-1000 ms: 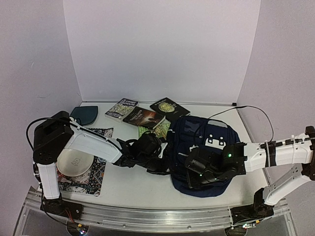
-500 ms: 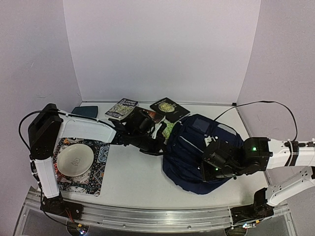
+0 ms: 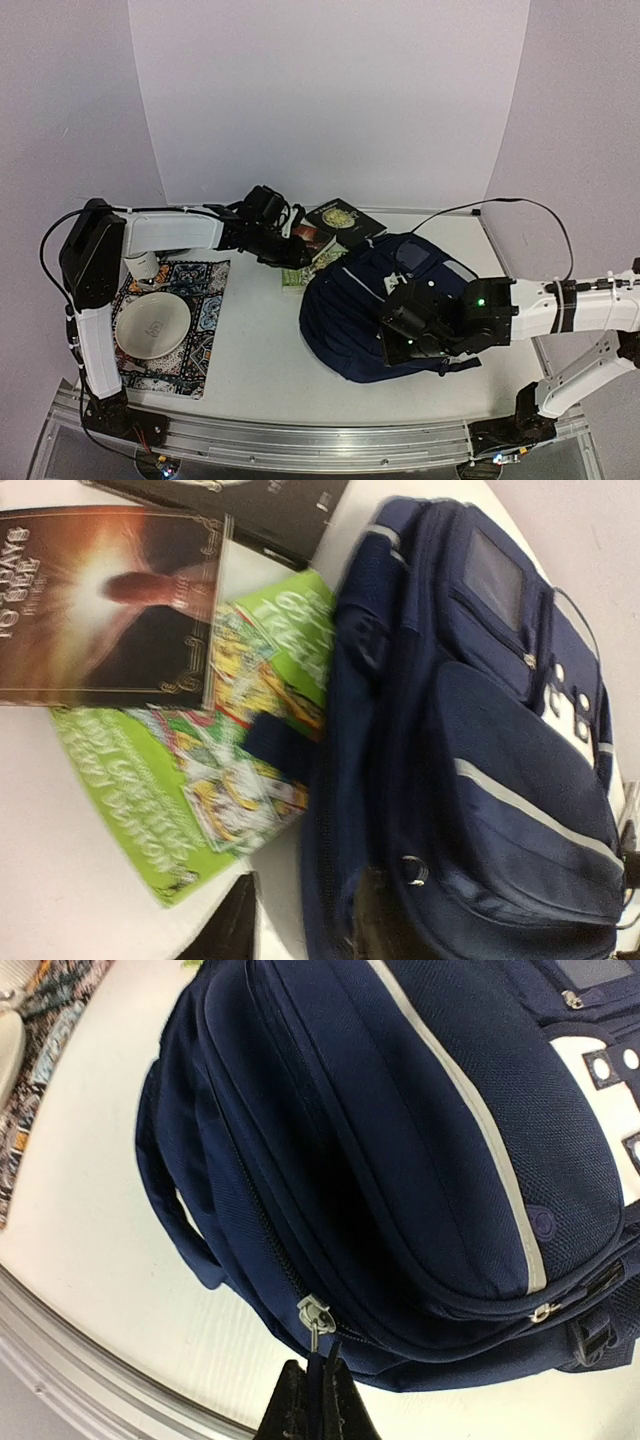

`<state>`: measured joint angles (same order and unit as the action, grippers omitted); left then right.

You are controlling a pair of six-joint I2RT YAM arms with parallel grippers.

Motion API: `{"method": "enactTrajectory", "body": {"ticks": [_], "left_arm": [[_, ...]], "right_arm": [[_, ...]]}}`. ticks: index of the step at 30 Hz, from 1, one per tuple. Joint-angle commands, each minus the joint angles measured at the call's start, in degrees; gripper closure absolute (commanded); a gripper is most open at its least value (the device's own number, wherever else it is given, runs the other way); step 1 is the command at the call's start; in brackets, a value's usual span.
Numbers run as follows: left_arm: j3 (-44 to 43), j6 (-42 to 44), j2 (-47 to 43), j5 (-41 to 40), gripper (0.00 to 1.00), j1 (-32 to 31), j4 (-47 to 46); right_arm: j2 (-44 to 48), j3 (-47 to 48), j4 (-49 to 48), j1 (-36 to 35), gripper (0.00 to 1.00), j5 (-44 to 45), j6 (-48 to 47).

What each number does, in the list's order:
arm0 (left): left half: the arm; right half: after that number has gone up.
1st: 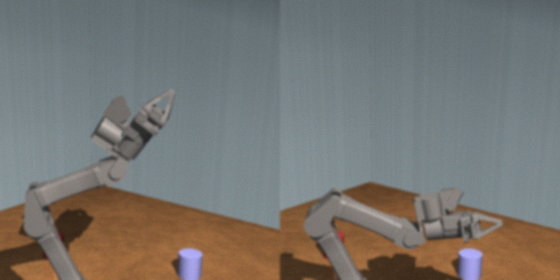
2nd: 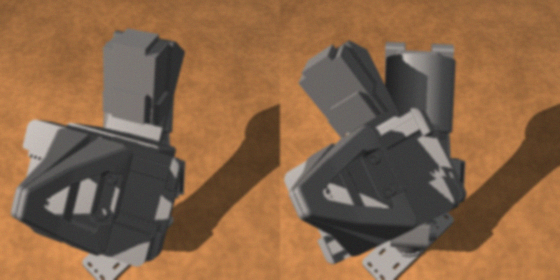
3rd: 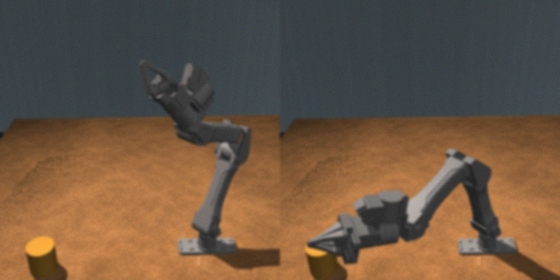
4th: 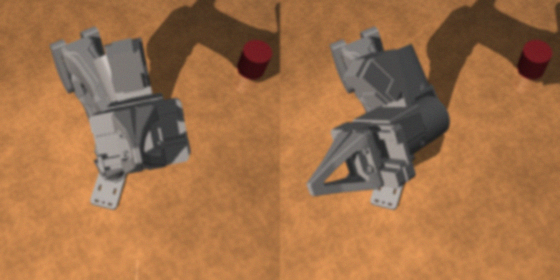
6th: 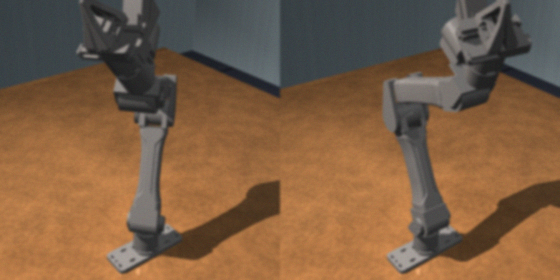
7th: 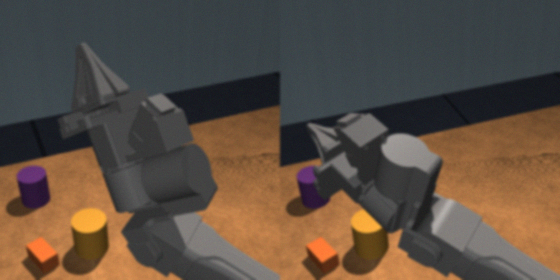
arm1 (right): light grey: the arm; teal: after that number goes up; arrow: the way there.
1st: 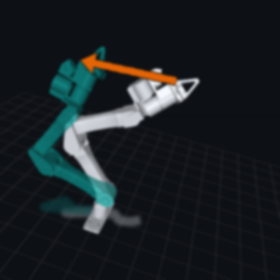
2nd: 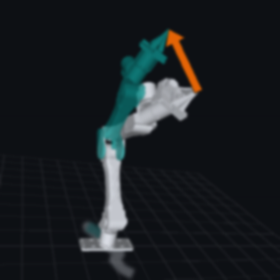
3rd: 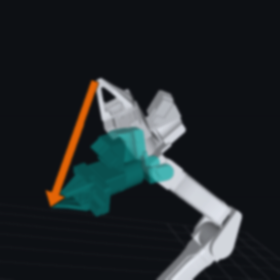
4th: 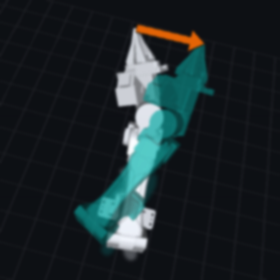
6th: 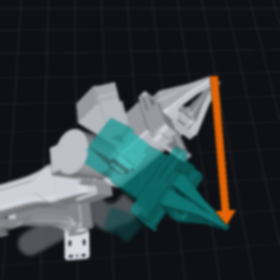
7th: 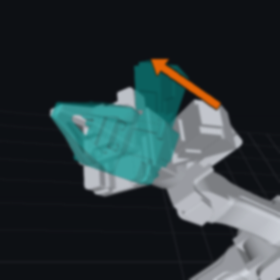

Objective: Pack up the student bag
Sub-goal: Zip the student bag into the second largest pocket of the bag, then hold the second largest pocket of the student bag.

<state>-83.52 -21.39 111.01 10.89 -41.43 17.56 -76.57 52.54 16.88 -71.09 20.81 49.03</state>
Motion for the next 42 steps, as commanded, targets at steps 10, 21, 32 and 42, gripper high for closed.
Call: {"method": "enactTrajectory", "body": {"ticks": [10,21,32,42], "left_arm": [[22.7,-22.4,-17.9,5.1,0.29,-8.1,-18.9],[24.4,-29.9,-13.4,7.6,0.34,-12.4,-24.8],[24.0,-32.4,-9.3,8.0,0.56,-14.2,-25.5],[23.5,-28.8,-13.6,4.0,1.0,-13.3,-23.8]], "right_arm": [[-9.5,8.9,-9.7,-0.5,1.0,-0.3,-7.7],[-11.6,9.2,-13.2,-0.5,1.0,-1.9,-8.8],[-11.5,9.3,-14.0,-0.5,1.0,-1.8,-10.2],[-7.4,4.8,-9.7,-0.5,1.0,2.8,-10.1]]}}
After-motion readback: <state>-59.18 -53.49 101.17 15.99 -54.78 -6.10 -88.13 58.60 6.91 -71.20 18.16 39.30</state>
